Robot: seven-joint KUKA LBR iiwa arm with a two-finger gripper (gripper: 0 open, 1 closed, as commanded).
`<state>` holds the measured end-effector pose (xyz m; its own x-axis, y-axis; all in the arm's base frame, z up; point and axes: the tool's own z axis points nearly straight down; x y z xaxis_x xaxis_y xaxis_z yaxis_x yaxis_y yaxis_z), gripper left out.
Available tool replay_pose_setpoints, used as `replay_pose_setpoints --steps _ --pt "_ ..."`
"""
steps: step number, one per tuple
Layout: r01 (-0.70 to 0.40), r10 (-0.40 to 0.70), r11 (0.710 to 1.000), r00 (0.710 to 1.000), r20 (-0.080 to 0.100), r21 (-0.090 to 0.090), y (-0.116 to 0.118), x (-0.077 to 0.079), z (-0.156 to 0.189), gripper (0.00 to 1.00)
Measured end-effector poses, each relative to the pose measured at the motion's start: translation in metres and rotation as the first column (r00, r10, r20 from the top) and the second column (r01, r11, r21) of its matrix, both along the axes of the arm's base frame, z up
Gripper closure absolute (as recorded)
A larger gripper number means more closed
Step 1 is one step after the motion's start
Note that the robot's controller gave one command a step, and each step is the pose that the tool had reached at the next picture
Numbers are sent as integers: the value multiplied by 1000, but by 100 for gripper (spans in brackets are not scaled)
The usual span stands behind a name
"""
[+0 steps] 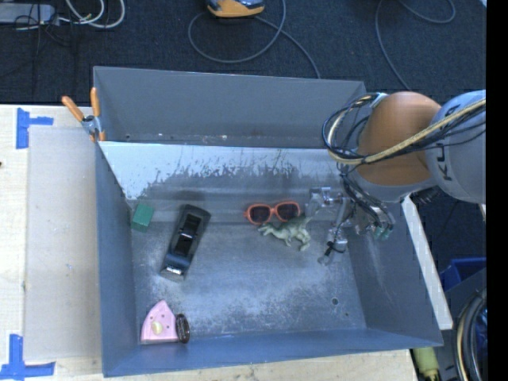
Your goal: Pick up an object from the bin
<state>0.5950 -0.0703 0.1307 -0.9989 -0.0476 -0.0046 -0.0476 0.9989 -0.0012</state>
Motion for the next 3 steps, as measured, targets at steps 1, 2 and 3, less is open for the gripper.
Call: replay_pose_setpoints --steps 1,2,3 --pt "-85 85 996 996 -3 1 20 15 -43 0" --pt "108 -108 994 994 -1 0 37 18 -58 100" --pt "107 -107 994 994 -1 0 37 18 -58 100"
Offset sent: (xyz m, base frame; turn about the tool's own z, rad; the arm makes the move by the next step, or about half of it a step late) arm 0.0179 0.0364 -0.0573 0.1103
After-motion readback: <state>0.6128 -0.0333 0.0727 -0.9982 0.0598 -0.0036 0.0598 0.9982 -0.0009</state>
